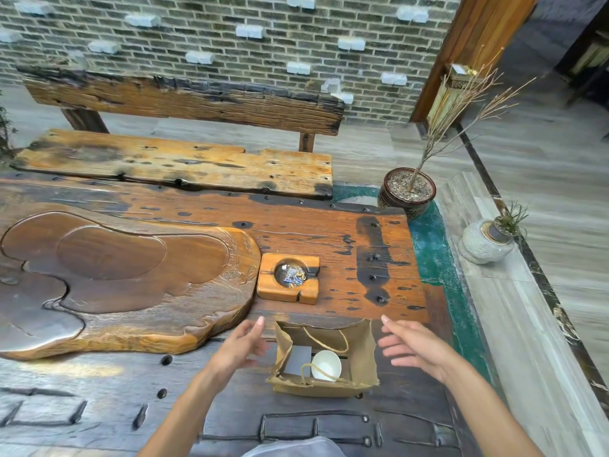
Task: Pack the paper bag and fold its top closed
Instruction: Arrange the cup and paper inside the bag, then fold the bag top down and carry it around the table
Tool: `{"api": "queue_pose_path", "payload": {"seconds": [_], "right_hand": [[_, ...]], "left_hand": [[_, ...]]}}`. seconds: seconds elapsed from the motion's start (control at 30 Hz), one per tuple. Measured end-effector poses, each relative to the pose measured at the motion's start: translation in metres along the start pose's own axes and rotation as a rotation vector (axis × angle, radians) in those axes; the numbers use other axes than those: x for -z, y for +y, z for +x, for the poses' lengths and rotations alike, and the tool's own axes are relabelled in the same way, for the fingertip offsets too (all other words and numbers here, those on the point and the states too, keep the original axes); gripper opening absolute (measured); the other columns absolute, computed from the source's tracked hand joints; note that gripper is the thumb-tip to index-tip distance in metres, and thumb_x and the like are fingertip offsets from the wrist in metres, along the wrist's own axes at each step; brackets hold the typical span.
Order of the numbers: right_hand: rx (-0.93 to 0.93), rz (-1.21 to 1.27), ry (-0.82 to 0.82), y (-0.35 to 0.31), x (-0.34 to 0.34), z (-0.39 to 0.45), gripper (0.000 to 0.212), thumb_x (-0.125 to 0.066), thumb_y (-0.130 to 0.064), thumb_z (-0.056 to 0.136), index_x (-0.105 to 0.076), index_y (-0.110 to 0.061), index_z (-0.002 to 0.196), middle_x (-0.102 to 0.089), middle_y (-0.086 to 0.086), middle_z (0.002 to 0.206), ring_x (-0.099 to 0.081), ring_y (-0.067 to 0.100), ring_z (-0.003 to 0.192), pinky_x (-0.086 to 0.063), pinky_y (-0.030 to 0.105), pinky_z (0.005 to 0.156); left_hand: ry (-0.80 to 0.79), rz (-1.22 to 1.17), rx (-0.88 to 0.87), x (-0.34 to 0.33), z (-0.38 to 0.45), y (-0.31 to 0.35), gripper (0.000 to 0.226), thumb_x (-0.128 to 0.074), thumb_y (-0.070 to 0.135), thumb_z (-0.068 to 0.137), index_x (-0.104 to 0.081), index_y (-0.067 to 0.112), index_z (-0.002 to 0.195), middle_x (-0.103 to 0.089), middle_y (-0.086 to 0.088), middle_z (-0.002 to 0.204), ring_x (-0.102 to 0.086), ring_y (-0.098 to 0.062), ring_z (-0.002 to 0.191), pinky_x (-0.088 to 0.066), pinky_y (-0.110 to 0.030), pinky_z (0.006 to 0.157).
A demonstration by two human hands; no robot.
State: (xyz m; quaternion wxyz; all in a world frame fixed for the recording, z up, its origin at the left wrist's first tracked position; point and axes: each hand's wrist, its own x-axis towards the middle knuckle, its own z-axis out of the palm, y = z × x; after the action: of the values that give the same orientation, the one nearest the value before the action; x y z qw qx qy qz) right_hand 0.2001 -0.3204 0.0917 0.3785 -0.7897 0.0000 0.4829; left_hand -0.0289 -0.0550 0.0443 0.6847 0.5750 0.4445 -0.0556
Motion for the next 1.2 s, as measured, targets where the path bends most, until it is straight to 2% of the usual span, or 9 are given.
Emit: {"api": "queue_pose_path", "payload": {"seconds": [0.17,0.33,0.47,0.57,0.73,0.87,0.97,1.1,1.2], "right_hand": [[-0.136,0.099,-0.052,0.015,-0.019,0.019,0.069,-0.049,-0.064,0.088,-0.046,-0.016,0.137,-0.058,0.013,0.128,-0.062,0.029,0.108,-0.054,0.046,0.093],[-0.222,0.185,-0.088,0.023,-0.030,0.027,0.065,-0.042,-0.073,0.084,-0.052,-0.024,0.127,-0.062,0.011,0.117,-0.062,0.030,0.107,-0.051,0.057,0.093],[-0.257,0.238,-0.100,0.026,-0.033,0.030,0.062,-0.043,-0.076,0.082,-0.057,-0.026,0.117,-0.062,0.012,0.118,-0.064,0.030,0.104,-0.050,0.065,0.088],[-0.266,0.232,-0.090,0.030,-0.039,0.036,0.068,-0.044,-0.080,0.077,-0.057,-0.030,0.121,-0.061,0.009,0.118,-0.061,0.026,0.103,-0.050,0.065,0.087],[-0.323,0.249,-0.124,0.032,-0.051,0.038,0.074,-0.041,-0.079,0.079,-0.045,-0.027,0.132,-0.051,0.014,0.142,-0.045,0.030,0.133,-0.047,0.058,0.094],[-0.300,0.270,-0.150,0.033,-0.051,0.042,0.055,-0.040,-0.067,0.089,-0.048,-0.023,0.122,-0.064,0.006,0.101,-0.050,0.027,0.115,-0.041,0.059,0.096],[-0.269,0.306,-0.131,0.037,-0.049,0.045,0.044,-0.046,-0.053,0.093,-0.052,-0.018,0.119,-0.068,0.011,0.103,-0.060,0.027,0.109,-0.048,0.057,0.095],[-0.209,0.394,-0.104,0.039,-0.048,0.046,0.022,-0.062,-0.017,0.087,-0.061,-0.004,0.105,-0.075,0.021,0.097,-0.071,0.029,0.083,-0.060,0.039,0.071],[-0.159,0.393,-0.065,0.045,-0.049,0.048,0.029,-0.064,0.007,0.082,-0.060,0.002,0.110,-0.071,0.015,0.080,-0.067,0.022,0.066,-0.059,0.032,0.062]], "left_hand": [[-0.060,-0.049,0.184,-0.018,0.009,-0.004,0.060,-0.027,0.072,0.090,-0.059,0.029,0.119,-0.071,-0.012,0.110,-0.063,-0.025,0.092,-0.053,-0.038,0.076],[-0.078,-0.118,0.263,-0.028,0.015,-0.008,0.064,-0.020,0.076,0.089,-0.056,0.028,0.114,-0.070,-0.013,0.108,-0.060,-0.027,0.092,-0.046,-0.039,0.075],[-0.104,-0.120,0.273,-0.031,0.021,-0.011,0.078,-0.018,0.075,0.089,-0.066,0.022,0.120,-0.073,-0.015,0.106,-0.058,-0.024,0.085,-0.042,-0.034,0.073],[-0.126,-0.152,0.271,-0.033,0.025,-0.014,0.076,-0.017,0.072,0.091,-0.065,0.021,0.120,-0.074,-0.015,0.104,-0.060,-0.025,0.091,-0.040,-0.035,0.076],[-0.164,-0.187,0.281,-0.032,0.035,-0.026,0.068,-0.023,0.069,0.094,-0.066,0.022,0.116,-0.070,-0.014,0.106,-0.058,-0.027,0.102,-0.040,-0.038,0.087],[-0.122,-0.185,0.262,-0.039,0.034,-0.025,0.042,-0.045,0.048,0.099,-0.068,0.013,0.104,-0.074,-0.007,0.081,-0.061,-0.022,0.081,-0.043,-0.032,0.070],[-0.151,-0.222,0.226,-0.042,0.031,-0.023,0.014,-0.056,0.019,0.096,-0.066,0.010,0.099,-0.073,-0.006,0.075,-0.066,-0.017,0.068,-0.051,-0.027,0.059],[-0.156,-0.280,0.192,-0.033,0.028,-0.029,0.008,-0.064,0.000,0.090,-0.064,0.004,0.097,-0.069,-0.012,0.087,-0.071,-0.014,0.065,-0.059,-0.026,0.055],[-0.132,-0.247,0.164,-0.026,0.031,-0.039,0.020,-0.072,-0.002,0.082,-0.064,0.002,0.100,-0.070,-0.014,0.093,-0.070,-0.017,0.071,-0.058,-0.023,0.059]]}}
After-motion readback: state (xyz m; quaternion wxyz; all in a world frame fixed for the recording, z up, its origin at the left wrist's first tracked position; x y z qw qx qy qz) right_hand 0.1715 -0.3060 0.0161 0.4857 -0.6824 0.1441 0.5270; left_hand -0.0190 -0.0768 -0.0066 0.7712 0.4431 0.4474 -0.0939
